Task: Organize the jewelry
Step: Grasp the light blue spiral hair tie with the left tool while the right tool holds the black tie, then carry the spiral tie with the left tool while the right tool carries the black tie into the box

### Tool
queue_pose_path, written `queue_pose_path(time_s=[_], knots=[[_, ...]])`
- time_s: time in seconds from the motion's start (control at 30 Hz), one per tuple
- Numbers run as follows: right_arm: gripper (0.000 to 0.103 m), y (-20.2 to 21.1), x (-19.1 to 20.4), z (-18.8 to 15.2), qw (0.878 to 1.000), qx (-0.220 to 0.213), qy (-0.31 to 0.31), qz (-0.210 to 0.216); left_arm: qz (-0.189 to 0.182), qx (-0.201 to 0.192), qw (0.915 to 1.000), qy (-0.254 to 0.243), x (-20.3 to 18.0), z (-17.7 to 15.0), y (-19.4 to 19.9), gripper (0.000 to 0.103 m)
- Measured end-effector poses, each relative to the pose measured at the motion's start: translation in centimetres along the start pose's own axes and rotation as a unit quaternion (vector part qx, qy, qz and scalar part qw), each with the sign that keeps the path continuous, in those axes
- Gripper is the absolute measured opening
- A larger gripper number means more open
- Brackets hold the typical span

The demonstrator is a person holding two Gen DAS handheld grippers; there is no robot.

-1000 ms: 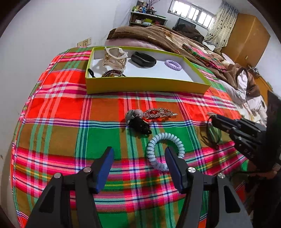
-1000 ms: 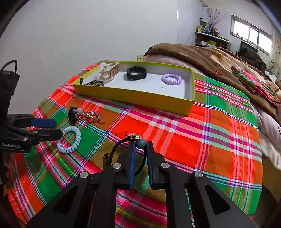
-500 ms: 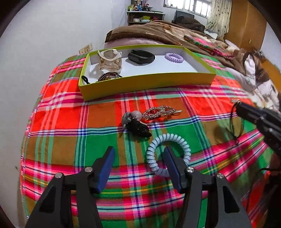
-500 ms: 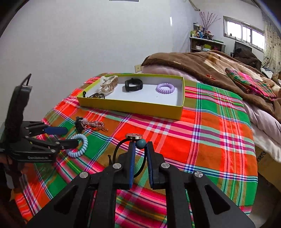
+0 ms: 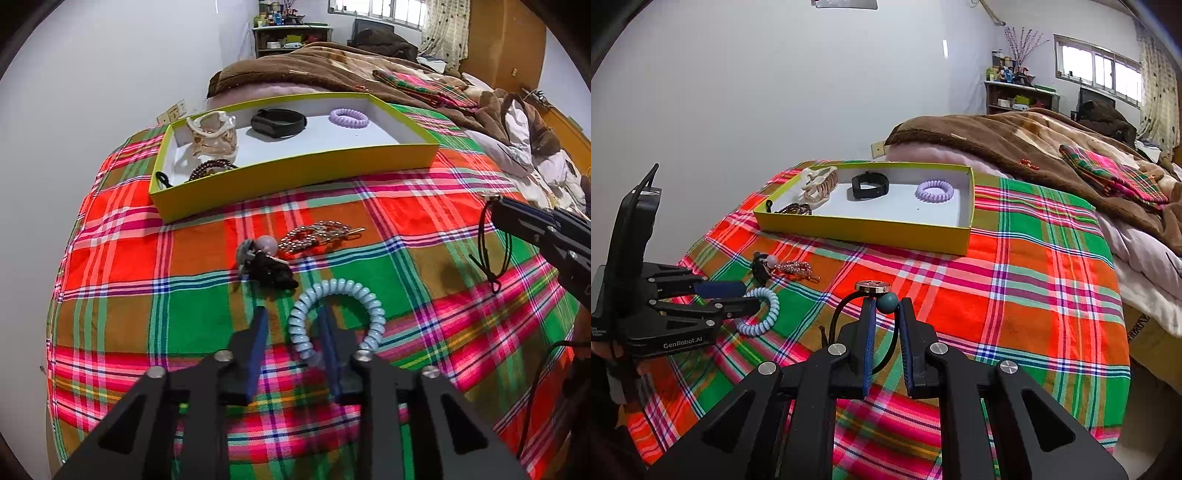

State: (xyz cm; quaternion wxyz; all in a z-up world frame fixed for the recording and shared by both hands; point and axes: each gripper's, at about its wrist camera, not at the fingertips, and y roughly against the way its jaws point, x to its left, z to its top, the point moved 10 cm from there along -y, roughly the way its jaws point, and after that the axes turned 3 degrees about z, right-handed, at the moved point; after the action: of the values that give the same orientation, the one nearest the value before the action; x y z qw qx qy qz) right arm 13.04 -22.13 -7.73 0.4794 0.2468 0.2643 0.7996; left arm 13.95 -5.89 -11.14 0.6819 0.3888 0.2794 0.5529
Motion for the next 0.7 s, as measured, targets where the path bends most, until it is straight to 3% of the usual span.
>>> queue_pose_path(time_s=[0.1,0.7], knots=[[0.013,0.2,-0.1,0.0,1.0,0.0,-0.001,-0.002,-0.002,-0.001,1.0,0.001,0.0,0.1,0.0,0.011],[0.013,0.9,0.7,0.6,1.0,-0.009,0.0,-0.01,-0.025,-0.03,0.9989,0.025,0.6,0.9,2.0,0.01]])
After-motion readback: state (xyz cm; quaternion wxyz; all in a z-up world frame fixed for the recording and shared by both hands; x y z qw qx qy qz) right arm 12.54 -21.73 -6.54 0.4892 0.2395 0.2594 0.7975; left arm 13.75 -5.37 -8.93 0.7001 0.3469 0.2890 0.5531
